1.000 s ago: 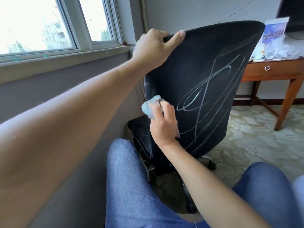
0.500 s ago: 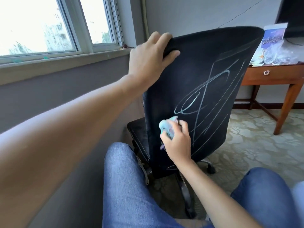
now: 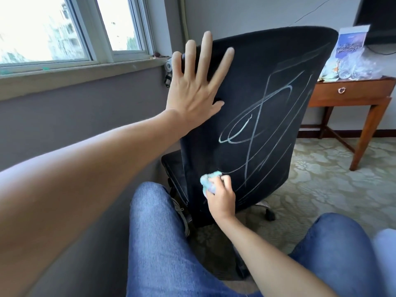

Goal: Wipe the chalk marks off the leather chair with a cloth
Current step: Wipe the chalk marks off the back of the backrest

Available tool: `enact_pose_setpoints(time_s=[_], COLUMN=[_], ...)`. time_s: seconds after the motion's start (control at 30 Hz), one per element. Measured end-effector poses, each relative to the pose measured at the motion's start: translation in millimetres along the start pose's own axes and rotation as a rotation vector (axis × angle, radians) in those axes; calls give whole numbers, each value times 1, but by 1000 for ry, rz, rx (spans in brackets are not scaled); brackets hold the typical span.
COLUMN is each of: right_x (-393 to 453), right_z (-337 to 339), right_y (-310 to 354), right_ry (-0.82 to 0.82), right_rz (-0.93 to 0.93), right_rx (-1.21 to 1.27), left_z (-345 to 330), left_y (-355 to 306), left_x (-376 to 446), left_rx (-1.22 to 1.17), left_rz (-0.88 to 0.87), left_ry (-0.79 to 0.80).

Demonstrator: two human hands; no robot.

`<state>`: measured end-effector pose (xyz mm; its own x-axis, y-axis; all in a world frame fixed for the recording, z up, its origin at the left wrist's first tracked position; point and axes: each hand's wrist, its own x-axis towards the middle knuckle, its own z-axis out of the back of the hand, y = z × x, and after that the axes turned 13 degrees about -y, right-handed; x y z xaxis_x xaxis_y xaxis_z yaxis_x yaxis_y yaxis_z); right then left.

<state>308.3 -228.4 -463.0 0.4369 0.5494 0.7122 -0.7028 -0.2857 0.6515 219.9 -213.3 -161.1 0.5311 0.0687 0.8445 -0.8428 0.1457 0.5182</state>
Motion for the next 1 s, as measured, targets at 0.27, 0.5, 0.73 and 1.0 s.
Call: enact_pose_setpoints(time_s=[0.27, 0.5, 0.73, 1.0], right_x=[16, 74, -26, 18], right_z=[20, 7, -13, 28], right_y=[12, 94, -27, 0], right_ry=[-51, -303, 182, 5], right_rz=[-181, 176, -179, -271], right_rx=[16, 175, -152, -35], left_z=[12, 16, 14, 12], left_y=[-7, -8, 5, 16], left_x=[-3, -1, -6, -19], left_rx=[-11, -7, -8, -46], left_rz=[18, 42, 36, -21], left_ry=[104, 103, 87, 9])
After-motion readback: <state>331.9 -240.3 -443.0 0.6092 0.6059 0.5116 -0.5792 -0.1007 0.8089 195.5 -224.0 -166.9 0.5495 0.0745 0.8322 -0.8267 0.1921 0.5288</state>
